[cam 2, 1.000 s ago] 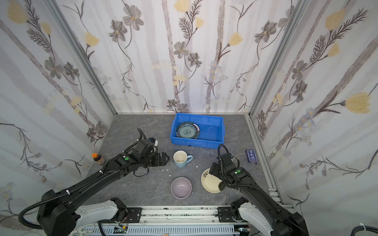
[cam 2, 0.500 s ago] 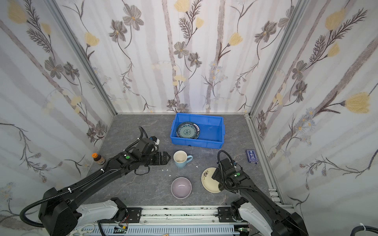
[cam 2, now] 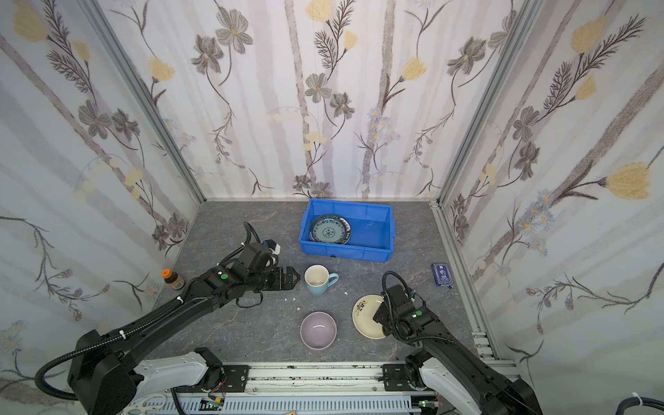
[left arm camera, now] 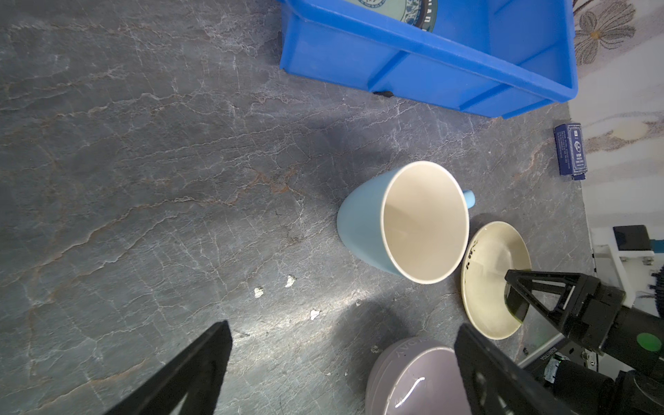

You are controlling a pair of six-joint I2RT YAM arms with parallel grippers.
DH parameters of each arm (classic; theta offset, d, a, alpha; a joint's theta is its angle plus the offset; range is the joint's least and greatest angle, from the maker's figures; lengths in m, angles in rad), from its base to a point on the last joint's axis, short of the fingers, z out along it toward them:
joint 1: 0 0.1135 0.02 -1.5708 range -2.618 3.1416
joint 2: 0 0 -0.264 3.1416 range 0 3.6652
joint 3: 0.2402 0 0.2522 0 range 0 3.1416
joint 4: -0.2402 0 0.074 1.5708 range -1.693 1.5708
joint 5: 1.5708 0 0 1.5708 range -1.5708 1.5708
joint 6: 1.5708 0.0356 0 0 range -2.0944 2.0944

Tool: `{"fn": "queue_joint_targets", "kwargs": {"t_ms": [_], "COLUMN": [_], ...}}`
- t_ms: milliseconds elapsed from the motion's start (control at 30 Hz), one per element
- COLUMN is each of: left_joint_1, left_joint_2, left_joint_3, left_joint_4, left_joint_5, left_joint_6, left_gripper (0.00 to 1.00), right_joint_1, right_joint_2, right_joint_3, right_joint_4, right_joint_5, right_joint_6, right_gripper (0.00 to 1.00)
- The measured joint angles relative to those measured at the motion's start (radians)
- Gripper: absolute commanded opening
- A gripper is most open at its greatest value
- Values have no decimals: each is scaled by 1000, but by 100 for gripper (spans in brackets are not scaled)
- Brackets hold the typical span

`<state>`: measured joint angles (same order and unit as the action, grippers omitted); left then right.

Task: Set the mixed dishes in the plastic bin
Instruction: 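Lower the right gripper onto the cream saucer rim and close it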

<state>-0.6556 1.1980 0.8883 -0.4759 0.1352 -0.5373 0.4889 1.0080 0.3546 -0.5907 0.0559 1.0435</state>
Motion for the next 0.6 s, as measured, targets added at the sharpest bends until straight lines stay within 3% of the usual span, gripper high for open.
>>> {"fn": "queue_joint_targets", "kwargs": {"t_ms": [267,433,600], "left_joint_1": [0,0,0], "left_joint_2": [14,30,41], "left_joint_3": [-3,7,27], "left_joint_4": [0,-7,-10], "left_joint_5": [0,-2,-8], "left_joint_6": [0,0,0], "left_gripper": [100,100,100], "right_joint_1": [10,11,11], "right_joint_2": [39,98,146], "right_joint_3": [-41,-43,-35], "right_joint_4": [184,269,318], "right_joint_5": [-3,-23,-48], "right_joint_6": [-2,-6,-17], "right_gripper": [53,36,28]}}
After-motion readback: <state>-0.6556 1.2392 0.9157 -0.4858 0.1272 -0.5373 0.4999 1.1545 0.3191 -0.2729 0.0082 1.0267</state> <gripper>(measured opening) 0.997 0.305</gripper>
